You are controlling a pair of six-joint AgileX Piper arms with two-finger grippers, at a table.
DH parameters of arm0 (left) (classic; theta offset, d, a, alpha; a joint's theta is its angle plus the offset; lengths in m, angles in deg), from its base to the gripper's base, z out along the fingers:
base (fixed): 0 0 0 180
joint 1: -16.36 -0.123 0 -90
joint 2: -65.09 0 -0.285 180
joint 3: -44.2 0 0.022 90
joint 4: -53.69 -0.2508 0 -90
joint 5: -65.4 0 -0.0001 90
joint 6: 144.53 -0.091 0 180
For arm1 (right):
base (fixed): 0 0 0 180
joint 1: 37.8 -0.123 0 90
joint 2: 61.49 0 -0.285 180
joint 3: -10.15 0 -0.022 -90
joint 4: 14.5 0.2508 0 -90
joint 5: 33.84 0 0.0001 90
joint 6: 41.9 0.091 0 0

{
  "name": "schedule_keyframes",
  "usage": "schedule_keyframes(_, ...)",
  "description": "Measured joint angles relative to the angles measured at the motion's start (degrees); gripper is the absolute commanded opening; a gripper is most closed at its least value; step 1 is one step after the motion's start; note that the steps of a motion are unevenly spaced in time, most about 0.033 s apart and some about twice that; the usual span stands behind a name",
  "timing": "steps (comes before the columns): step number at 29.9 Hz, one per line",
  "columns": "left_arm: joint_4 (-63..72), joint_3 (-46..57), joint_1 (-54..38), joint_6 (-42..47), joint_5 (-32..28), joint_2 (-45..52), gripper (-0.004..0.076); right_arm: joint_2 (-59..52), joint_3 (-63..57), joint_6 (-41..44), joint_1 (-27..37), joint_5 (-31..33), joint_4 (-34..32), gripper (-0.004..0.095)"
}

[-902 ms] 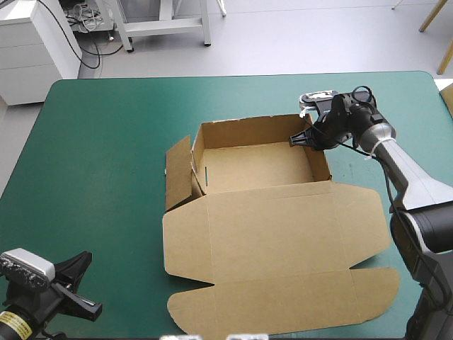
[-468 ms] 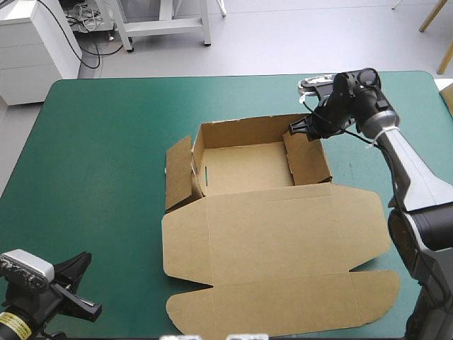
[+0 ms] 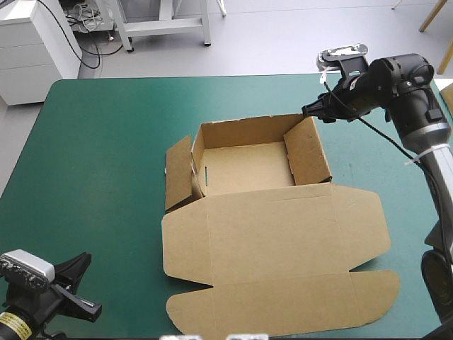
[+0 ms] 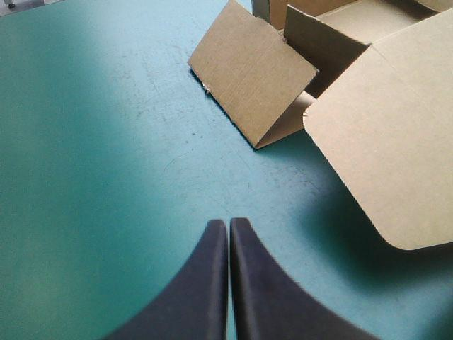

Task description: Fold the box

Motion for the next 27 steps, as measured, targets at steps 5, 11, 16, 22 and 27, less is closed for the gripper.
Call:
schedule_keyframes(5, 0.0, 0.0, 0.0, 0.0, 0.3, 0.0, -0.0008, -0.5, -0.5, 0.0, 0.0, 0.1, 0.5, 0.0480)
schedule_keyframes(11, -0.1, 0.0, 0.0, 0.0, 0.4, 0.0, -0.0008, 1.4, -5.1, 0.0, 0.0, 0.1, 0.5, 0.0480)
schedule_keyframes(16, -0.1, 0.0, 0.0, 0.0, 0.4, 0.0, -0.0008, 7.1, -8.2, 0.0, 0.0, -0.3, 0.7, 0.0480)
schedule_keyframes(22, -0.1, 0.0, 0.0, 0.0, 0.4, 0.0, -0.0008, 13.6, -10.4, 0.9, 0.0, -0.9, 0.8, 0.0479)
schedule_keyframes(27, -0.1, 0.0, 0.0, 0.0, 0.4, 0.0, -0.0008, 15.5, -10.4, 1.7, 0.0, -1.2, 1.2, 0.0354)
